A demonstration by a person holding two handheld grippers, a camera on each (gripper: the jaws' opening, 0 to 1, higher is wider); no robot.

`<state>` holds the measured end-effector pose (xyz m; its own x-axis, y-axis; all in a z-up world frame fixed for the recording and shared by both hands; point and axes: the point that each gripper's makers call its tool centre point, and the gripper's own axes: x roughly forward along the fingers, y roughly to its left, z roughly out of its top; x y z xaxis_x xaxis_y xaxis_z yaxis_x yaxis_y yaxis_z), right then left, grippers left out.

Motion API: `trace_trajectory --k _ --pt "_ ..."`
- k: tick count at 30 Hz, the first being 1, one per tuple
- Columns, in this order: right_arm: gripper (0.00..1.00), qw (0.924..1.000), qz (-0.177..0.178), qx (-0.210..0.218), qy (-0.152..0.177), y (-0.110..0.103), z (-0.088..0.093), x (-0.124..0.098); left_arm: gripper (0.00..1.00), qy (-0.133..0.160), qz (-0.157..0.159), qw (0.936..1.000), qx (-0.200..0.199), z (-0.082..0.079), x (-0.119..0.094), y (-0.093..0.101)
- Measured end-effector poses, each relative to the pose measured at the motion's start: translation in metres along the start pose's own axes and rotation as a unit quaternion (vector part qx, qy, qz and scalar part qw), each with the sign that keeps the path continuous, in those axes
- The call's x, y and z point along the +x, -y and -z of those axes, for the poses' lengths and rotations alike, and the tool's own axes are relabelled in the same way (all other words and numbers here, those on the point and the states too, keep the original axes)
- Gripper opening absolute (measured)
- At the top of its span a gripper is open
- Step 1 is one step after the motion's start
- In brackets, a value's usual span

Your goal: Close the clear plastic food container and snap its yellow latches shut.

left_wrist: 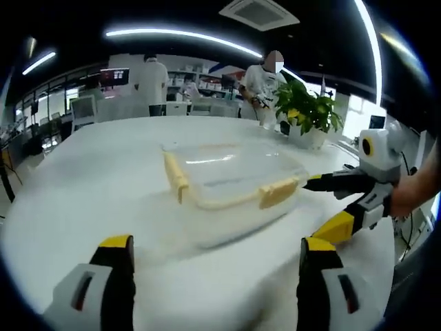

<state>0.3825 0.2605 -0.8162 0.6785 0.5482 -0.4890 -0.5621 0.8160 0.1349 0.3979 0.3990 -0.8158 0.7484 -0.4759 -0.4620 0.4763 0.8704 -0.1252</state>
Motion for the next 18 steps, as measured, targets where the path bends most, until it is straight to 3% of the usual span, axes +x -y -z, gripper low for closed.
trace_trajectory --k 18 --pt "0.88 0.9981 0.034 0.044 0.026 0.006 -0.011 -0.033 0.95 0.013 -0.013 0.9996 -0.022 -0.002 -0.032 -0.008"
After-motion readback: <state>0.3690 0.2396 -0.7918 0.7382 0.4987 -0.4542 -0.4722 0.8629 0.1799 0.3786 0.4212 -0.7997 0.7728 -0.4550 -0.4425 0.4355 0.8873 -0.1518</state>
